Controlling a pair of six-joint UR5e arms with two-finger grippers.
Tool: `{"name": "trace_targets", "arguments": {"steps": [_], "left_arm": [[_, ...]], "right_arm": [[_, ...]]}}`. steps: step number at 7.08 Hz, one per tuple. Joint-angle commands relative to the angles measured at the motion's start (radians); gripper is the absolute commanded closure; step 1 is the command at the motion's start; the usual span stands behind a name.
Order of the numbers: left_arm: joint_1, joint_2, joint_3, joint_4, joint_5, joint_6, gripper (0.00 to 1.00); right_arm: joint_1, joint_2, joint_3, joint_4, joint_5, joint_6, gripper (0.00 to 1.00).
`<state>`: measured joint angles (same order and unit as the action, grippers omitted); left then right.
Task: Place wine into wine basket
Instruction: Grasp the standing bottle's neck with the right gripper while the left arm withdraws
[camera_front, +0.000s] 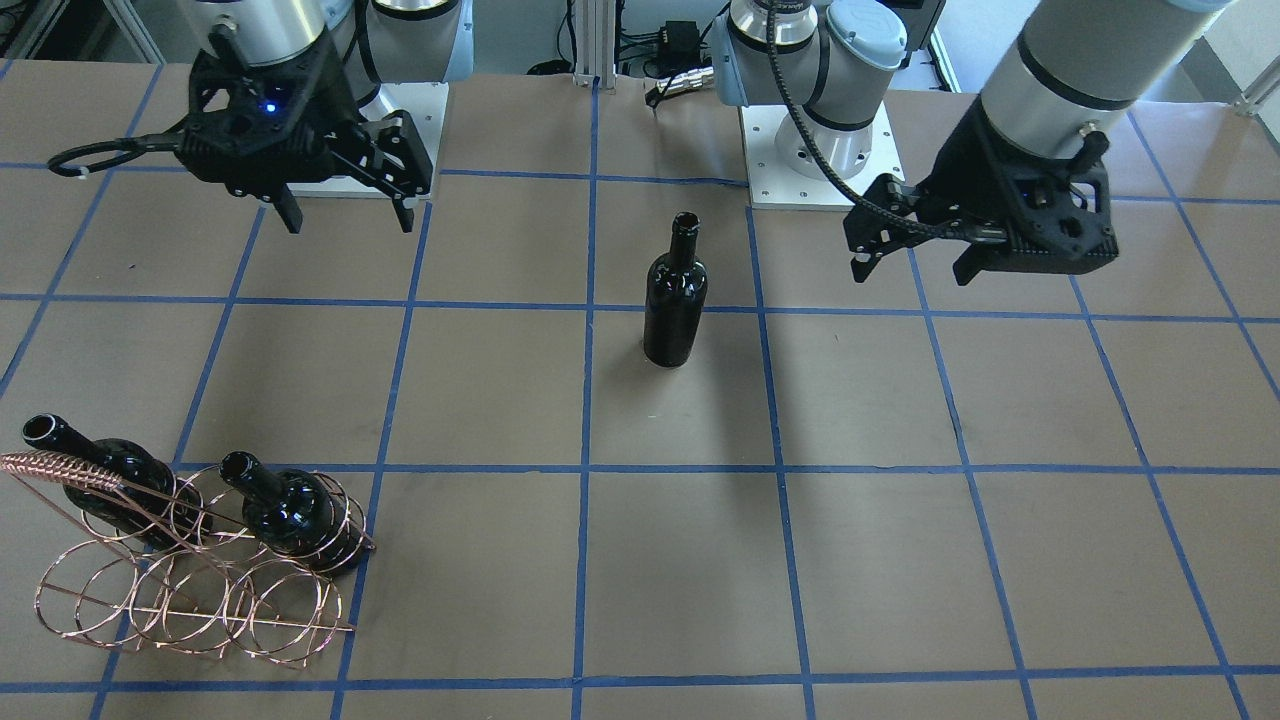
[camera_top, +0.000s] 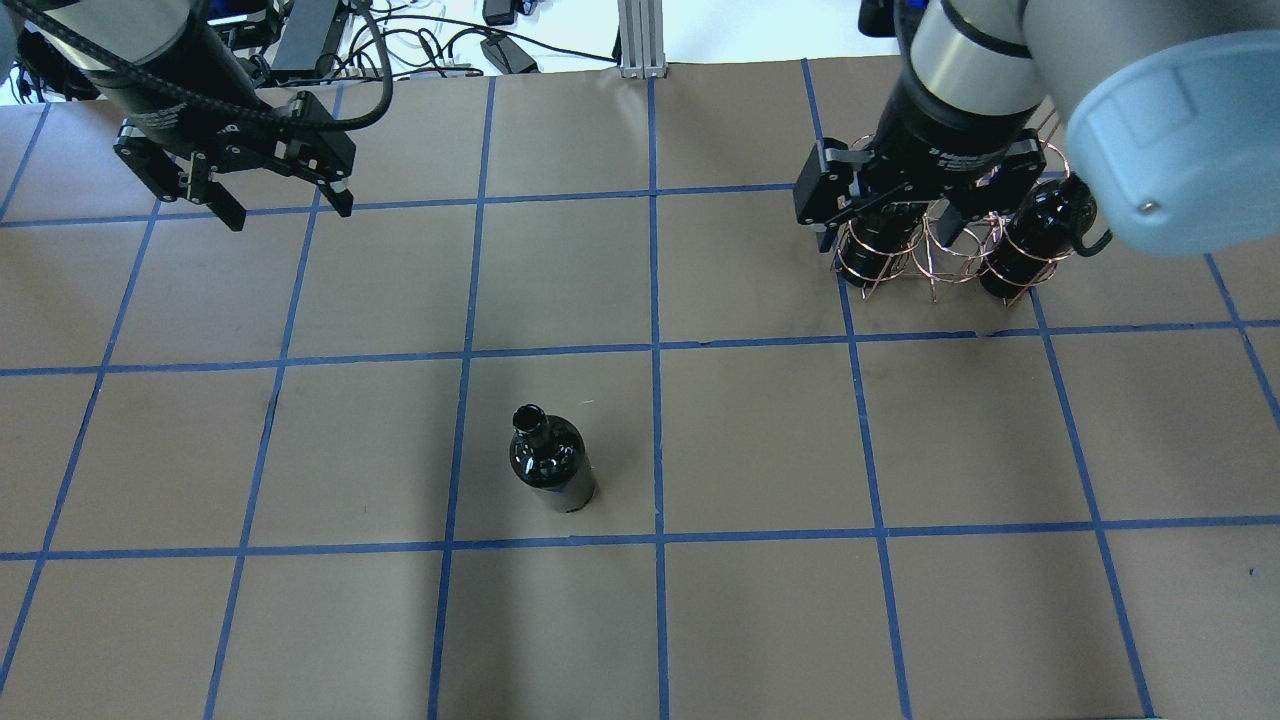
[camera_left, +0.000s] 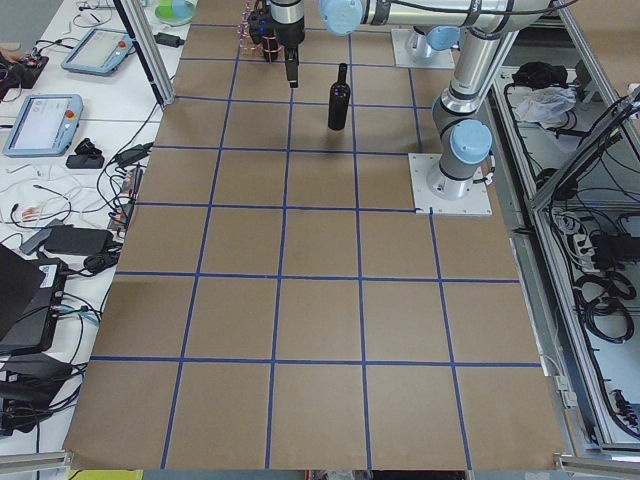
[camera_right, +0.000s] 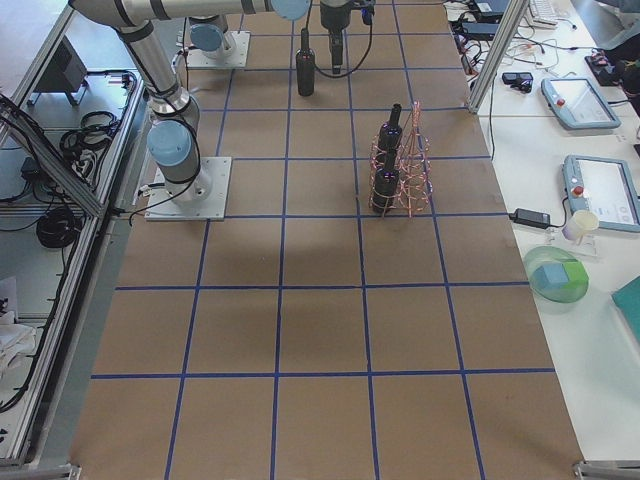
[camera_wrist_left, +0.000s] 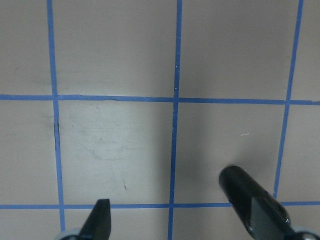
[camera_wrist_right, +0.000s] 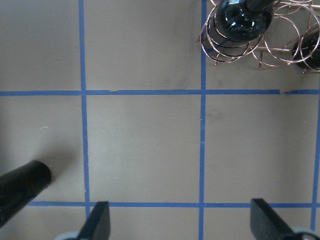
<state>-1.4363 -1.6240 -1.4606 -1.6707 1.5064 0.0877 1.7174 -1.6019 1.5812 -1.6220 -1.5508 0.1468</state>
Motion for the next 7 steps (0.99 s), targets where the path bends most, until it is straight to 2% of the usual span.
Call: {"name": "trace_targets", "arguments": {"steps": [1, 4, 5, 6, 7], "left_arm": [[0.05, -0.005, -0.004, 0.002, 0.001, 0.026, 0.0], [0.053, 0.006, -0.003, 0.009, 0.003, 0.014, 0.0], [0.068, 0.009, -0.001, 0.011, 0.042, 0.021, 0.0], [0.085, 0.018, 0.0, 0.009, 0.12, 0.026, 0.0], [0.089, 0.03, 0.0, 0.009, 0.121, 0.026, 0.0]], "right_arm": [[0.147, 0.058, -0.03, -0.062, -0.012, 0.159, 0.0], [0.363, 0.184, -0.091, -0.129, -0.043, 0.426, 0.0], [0.434, 0.241, -0.115, -0.142, -0.09, 0.471, 0.0], [0.465, 0.272, -0.115, -0.141, -0.091, 0.485, 0.0], [0.47, 0.286, -0.115, -0.139, -0.063, 0.484, 0.0]]}}
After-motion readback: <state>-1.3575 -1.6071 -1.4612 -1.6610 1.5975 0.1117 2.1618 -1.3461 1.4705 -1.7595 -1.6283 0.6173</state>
